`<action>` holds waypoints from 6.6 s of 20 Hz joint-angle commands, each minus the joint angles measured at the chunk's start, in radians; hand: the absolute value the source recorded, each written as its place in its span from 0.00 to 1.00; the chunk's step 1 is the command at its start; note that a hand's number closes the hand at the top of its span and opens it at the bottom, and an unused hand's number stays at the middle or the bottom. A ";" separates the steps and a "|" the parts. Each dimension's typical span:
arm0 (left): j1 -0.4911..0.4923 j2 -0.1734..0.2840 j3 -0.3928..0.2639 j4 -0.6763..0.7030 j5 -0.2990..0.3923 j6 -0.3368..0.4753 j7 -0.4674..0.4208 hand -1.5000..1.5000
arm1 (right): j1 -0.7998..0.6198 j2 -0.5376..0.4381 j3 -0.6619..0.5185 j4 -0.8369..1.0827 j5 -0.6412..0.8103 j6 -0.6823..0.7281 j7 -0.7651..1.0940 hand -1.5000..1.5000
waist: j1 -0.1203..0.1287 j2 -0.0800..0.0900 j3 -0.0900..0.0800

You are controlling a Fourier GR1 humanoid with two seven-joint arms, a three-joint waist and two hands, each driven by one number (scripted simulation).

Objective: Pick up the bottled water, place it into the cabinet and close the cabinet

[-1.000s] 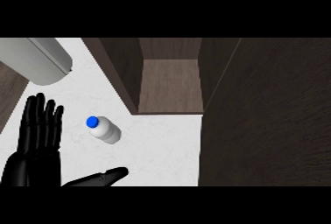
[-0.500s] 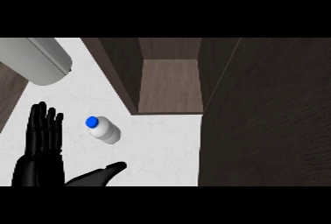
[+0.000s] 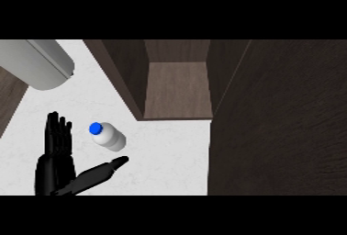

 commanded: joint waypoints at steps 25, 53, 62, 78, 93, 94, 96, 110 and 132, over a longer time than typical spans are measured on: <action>-0.320 0.011 0.290 1.032 0.374 -0.340 -0.695 0.00 | 0.259 -0.053 -0.012 -0.114 -0.043 0.096 -0.176 0.00 | -0.008 0.003 -0.001; -0.467 0.022 0.277 1.440 0.359 -0.730 -1.020 1.00 | 0.313 -0.041 0.041 -0.071 0.023 0.094 -0.236 0.00 | -0.002 0.000 0.000; -0.464 0.010 0.201 1.254 0.405 -0.737 -0.837 1.00 | 0.317 -0.040 0.027 -0.097 -0.010 0.083 -0.212 0.00 | 0.008 -0.003 0.002; -0.637 -0.008 -0.241 0.827 0.567 -0.134 -0.499 1.00 | 0.262 -0.028 0.009 -0.032 -0.031 0.096 -0.226 0.00 | -0.008 -0.002 0.001; -1.048 -0.008 -0.290 1.087 0.669 0.166 -0.331 1.00 | 0.227 -0.051 -0.100 -0.060 -0.125 0.116 -0.189 0.00 | -0.033 0.006 0.001; -1.089 -0.008 -0.212 1.200 0.644 0.080 -0.350 1.00 | 0.191 -0.055 -0.133 -0.005 -0.132 0.128 -0.222 0.00 | -0.031 0.011 0.001; -1.110 -0.008 -0.239 1.260 0.703 0.100 -0.403 1.00 | 0.167 -0.021 -0.058 0.012 -0.056 0.114 -0.221 0.00 | -0.050 0.015 0.000; -1.259 0.021 -0.103 1.614 0.649 0.156 -0.472 1.00 | 0.173 -0.037 -0.119 -0.017 -0.122 0.152 -0.210 0.00 | -0.063 0.034 -0.001; -1.409 0.060 -0.085 1.713 0.597 0.058 -0.583 0.00 | 0.168 -0.046 -0.127 0.031 -0.111 0.214 -0.250 0.00 | -0.072 0.037 -0.001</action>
